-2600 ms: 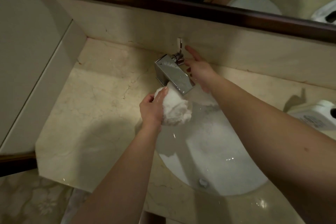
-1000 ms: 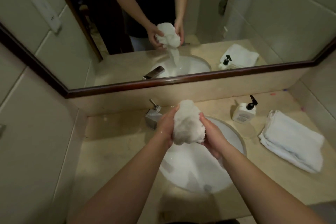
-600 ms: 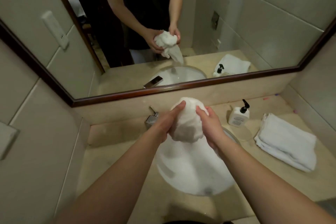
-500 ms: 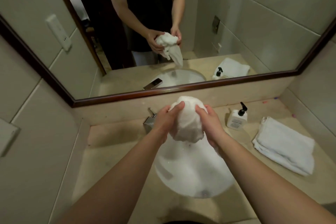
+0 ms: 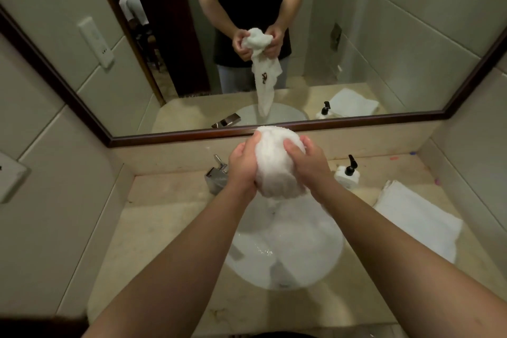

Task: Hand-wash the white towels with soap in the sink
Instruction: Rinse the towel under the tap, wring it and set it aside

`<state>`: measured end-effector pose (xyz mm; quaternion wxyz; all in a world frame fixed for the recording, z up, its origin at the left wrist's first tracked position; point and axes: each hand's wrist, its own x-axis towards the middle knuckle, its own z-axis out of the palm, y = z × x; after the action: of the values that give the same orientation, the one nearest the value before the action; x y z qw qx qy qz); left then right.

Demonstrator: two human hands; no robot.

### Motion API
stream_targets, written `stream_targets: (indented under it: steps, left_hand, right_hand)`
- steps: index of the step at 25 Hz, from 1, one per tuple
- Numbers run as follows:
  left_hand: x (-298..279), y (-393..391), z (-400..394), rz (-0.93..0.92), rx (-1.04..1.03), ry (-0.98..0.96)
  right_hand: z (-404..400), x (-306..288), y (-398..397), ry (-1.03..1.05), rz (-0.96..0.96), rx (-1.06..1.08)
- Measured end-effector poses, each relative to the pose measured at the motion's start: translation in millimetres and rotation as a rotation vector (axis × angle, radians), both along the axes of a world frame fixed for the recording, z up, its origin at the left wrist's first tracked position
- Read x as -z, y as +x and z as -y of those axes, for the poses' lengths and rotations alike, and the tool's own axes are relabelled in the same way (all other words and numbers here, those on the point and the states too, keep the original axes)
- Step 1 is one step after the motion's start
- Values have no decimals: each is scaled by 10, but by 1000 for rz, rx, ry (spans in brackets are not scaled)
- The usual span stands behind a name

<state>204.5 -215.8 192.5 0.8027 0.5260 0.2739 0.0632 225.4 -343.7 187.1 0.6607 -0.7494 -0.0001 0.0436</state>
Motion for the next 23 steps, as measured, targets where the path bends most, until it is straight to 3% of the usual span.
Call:
stream_targets:
  steps: [6, 8, 10, 11, 13, 15, 17, 20, 23]
  left_hand:
    - [-166, 49, 34, 28, 377, -43]
    - [-217, 16, 16, 48, 457, 109]
    - [-242, -22, 24, 47, 422, 287]
    - [-258, -41, 19, 67, 377, 281]
    - [-305, -30, 21, 120, 287, 92]
    - [-370, 5, 68, 131, 269, -98]
    - [-377, 39, 127, 78, 249, -167]
    - [-212, 25, 166, -17, 205, -320]
    - [42, -92, 233, 71, 95, -514]
  right_hand:
    - [189, -140, 164, 46, 60, -2]
    - [218, -147, 198, 91, 29, 9]
    - [228, -156, 215, 112, 41, 27]
    - [235, -155, 227, 113, 54, 25]
    - [277, -135, 252, 116, 3, 3]
    - [343, -90, 250, 88, -189, -68]
    - [399, -42, 215, 60, -367, -195]
    - [401, -54, 153, 135, -404, -299]
    - [360, -51, 112, 221, -357, -282]
